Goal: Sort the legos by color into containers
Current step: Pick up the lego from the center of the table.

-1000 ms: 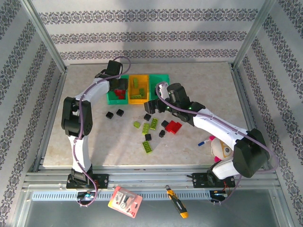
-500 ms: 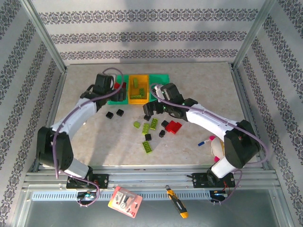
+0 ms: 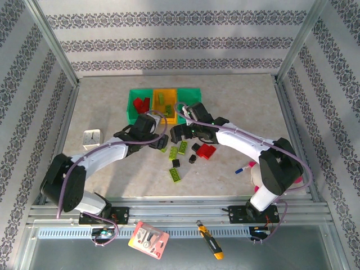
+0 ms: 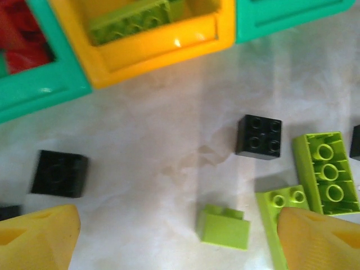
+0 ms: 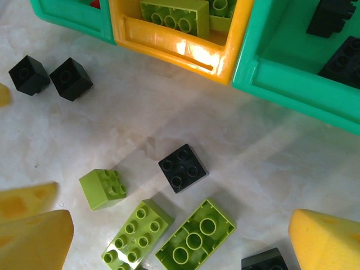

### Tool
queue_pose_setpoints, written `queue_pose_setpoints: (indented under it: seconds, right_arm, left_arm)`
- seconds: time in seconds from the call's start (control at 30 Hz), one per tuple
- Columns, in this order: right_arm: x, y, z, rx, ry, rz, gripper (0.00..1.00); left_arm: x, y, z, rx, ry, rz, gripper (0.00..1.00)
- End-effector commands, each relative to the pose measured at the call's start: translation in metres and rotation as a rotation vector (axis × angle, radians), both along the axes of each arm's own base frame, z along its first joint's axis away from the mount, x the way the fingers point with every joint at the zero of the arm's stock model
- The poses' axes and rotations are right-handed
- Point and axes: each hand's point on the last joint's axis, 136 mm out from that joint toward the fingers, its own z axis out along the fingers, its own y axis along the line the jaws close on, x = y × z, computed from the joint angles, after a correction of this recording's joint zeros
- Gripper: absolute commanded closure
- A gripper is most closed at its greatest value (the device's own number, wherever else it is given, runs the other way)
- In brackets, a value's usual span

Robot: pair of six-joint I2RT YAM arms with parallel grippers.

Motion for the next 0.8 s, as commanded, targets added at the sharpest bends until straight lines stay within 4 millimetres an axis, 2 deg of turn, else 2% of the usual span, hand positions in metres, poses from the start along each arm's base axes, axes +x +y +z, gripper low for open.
queue_pose_setpoints:
  seconds: [0.0,0.17,0.37,0.43,0.53,0.7,0.77]
  right_arm:
    - [-0.001,-0.011,0.005,0.006,-0.011,-0.043,0.02]
    - [-0.002,-0.019,0.004,0.010,-0.005,-0.063,0.02]
    - [0.001,-0.024,0.004,0.017,-0.007,-0.082,0.02]
    - [0.000,-0.023,0.004,0.021,-0.003,-0.082,0.02]
    - [0.001,-0.024,0.006,0.024,-0.006,-0.084,0.02]
    - [0.001,-0.025,0.007,0.031,-0.005,-0.089,0.02]
    - [0.002,-0.025,0.009,0.037,-0.006,-0.090,0.02]
  left_arm:
    - [0.000,-0.023,-0.018,-0.048,0.024,-0.034,0.10]
    - [-0.006,-0.033,-0.048,-0.030,0.100,-0.067,0.20]
    - [-0.008,-0.034,-0.070,-0.015,0.153,-0.063,0.32]
    - [-0.008,-0.034,-0.073,-0.011,0.163,-0.060,0.38]
    - [-0.009,-0.034,-0.074,-0.013,0.174,-0.054,0.51]
    - [-0.008,-0.032,-0.068,-0.008,0.166,-0.039,0.71]
    - [-0.006,-0.029,-0.061,-0.002,0.162,-0.018,0.73]
